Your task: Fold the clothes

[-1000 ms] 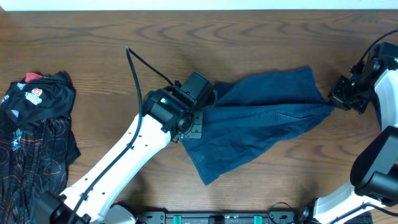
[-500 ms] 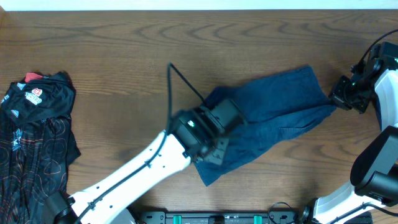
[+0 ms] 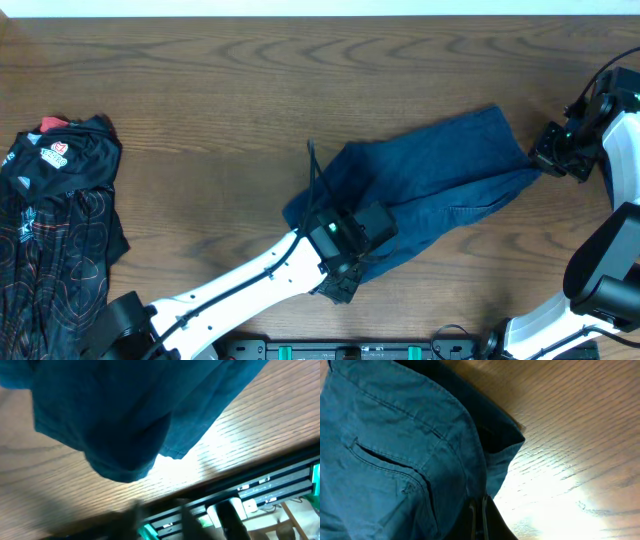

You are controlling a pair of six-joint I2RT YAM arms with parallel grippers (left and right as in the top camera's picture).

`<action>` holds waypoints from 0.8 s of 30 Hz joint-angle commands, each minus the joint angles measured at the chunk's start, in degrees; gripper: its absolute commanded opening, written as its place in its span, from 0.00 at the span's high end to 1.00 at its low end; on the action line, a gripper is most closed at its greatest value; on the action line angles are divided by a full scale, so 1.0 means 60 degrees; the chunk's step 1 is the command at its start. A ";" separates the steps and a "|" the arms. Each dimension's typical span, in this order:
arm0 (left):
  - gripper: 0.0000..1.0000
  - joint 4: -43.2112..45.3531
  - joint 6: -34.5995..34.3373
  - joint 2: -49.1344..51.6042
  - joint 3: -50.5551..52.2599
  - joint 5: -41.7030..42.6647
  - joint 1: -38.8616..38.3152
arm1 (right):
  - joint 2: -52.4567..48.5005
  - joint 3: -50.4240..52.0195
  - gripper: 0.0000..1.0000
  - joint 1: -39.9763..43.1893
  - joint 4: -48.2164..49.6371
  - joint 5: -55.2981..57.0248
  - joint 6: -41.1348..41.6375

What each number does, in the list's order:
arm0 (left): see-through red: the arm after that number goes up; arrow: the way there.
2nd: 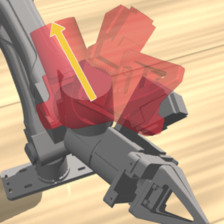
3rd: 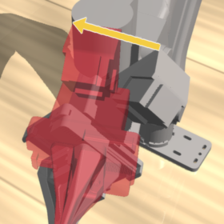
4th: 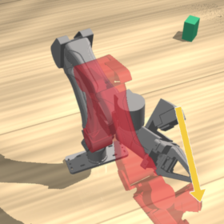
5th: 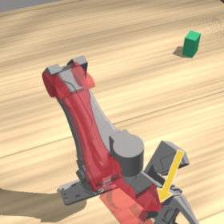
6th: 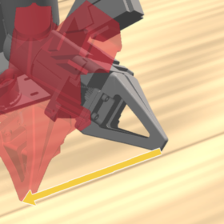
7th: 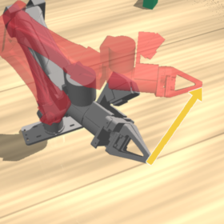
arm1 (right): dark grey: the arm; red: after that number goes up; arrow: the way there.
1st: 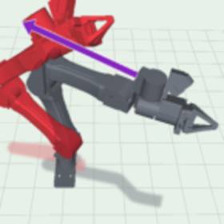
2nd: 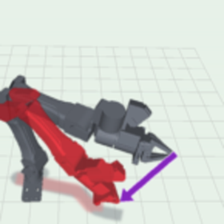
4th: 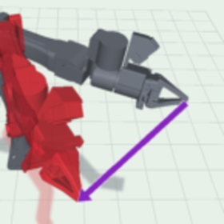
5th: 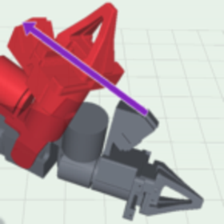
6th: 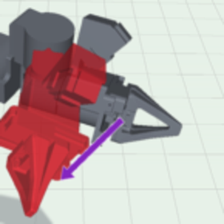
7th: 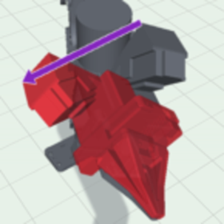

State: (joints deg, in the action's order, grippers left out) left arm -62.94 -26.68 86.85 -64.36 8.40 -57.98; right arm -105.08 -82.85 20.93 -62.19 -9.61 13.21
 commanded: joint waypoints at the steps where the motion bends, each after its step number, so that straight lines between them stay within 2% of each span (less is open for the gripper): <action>1: 0.94 0.0149 0.0117 0.0007 0.0127 0.0277 -0.0047 | 0.0149 0.0007 0.99 0.0211 0.0051 0.0328 0.0011; 3: 0.94 0.0240 0.0117 0.0007 0.0127 0.0208 -0.0047 | 0.0149 0.0007 0.99 0.0277 0.0051 0.0346 0.0015; 4: 0.86 0.0288 0.0117 0.0007 0.0127 0.0168 -0.0047 | 0.0149 0.0007 0.99 0.0321 0.0069 0.0346 0.0084; 5: 0.58 0.0328 0.0113 0.0007 0.0127 0.0033 -0.0047 | 0.0149 0.0007 0.99 0.0372 0.0087 0.0339 0.0124; 7: 0.57 0.0331 0.0106 0.0007 0.0127 -0.0306 -0.0047 | 0.0149 0.0007 0.99 0.0474 0.0102 0.0273 0.0120; 9: 0.28 0.0339 0.0106 0.0007 0.0127 -0.0528 -0.0018 | 0.0149 0.0007 0.99 0.0605 0.0073 0.0273 0.0117; 13: 0.27 0.0448 0.0076 0.0007 0.0127 -0.0670 0.0178 | 0.0149 0.0007 0.99 0.0882 0.0018 0.0266 0.0168; 14: 0.24 0.0506 0.0073 0.0007 0.0127 -0.0747 0.0248 | 0.0149 0.0007 0.69 0.0911 -0.0007 0.0233 0.0189; 15: 0.24 0.0561 0.0076 0.0007 0.0127 -0.0831 0.0324 | 0.0149 0.0007 0.10 0.0911 -0.0025 0.0197 0.0186; 16: 0.25 0.0597 0.0076 0.0007 0.0127 -0.0882 0.0408 | 0.0149 0.0007 0.01 0.0911 -0.0033 0.0197 0.0186; 18: 0.39 0.0674 0.0076 0.0007 0.0127 -0.1115 0.0634 | 0.0149 0.0007 0.01 0.0914 0.0018 0.0200 0.0186; 19: 0.39 0.0692 0.0076 0.0007 0.0127 -0.1341 0.0747 | 0.0149 0.0007 0.01 0.0929 0.0058 0.0197 0.0189; 21: 0.25 0.0772 0.0036 0.0007 0.0127 -0.1803 0.1035 | 0.0149 0.0004 0.01 0.0976 0.0222 0.0149 0.0189; 24: 0.24 0.1166 0.0040 0.0011 0.0127 -0.2167 0.1701 | 0.0149 -0.0124 0.01 0.1042 0.0408 -0.0412 0.0044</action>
State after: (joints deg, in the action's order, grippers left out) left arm -56.97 -26.74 86.87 -64.03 0.16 -50.85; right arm -105.08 -82.87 26.33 -60.23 -9.39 13.63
